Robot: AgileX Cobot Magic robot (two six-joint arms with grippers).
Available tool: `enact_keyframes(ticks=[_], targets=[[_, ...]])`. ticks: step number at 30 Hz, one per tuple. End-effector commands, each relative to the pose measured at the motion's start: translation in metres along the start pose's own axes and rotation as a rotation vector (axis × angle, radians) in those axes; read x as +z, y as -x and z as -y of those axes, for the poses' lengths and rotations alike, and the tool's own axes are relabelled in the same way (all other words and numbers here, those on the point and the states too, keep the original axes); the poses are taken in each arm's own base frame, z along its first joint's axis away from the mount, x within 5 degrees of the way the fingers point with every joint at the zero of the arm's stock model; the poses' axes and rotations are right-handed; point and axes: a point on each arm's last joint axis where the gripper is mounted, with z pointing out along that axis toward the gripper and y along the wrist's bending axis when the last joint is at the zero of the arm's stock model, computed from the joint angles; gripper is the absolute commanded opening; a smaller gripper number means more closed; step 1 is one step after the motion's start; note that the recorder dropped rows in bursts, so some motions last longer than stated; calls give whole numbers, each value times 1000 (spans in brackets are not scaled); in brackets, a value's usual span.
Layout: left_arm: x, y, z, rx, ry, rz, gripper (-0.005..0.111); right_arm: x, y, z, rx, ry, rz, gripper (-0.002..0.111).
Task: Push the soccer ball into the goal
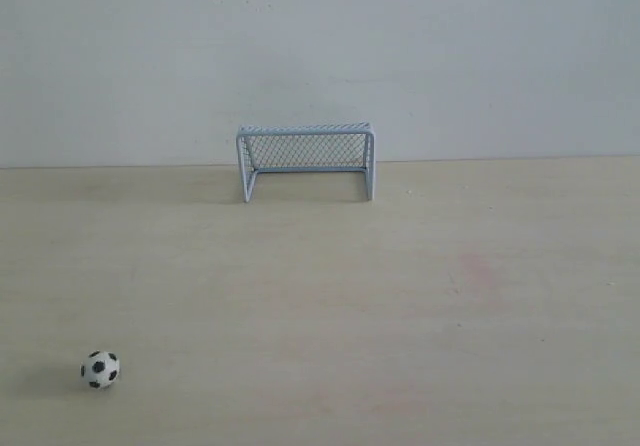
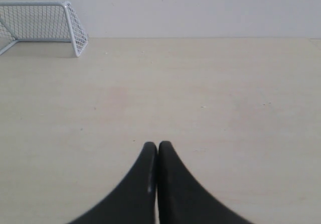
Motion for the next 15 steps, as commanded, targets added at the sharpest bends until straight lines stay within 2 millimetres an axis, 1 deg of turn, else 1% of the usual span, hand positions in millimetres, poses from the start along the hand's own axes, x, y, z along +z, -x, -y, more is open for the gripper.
enact_keyframes(ticks=[1, 15], targets=[[0, -2, 1, -30, -12, -12, 4, 0, 1, 0, -4, 3, 10, 0], [0, -2, 1, -35, -14, -11, 4, 0, 1, 0, -4, 3, 10, 0]])
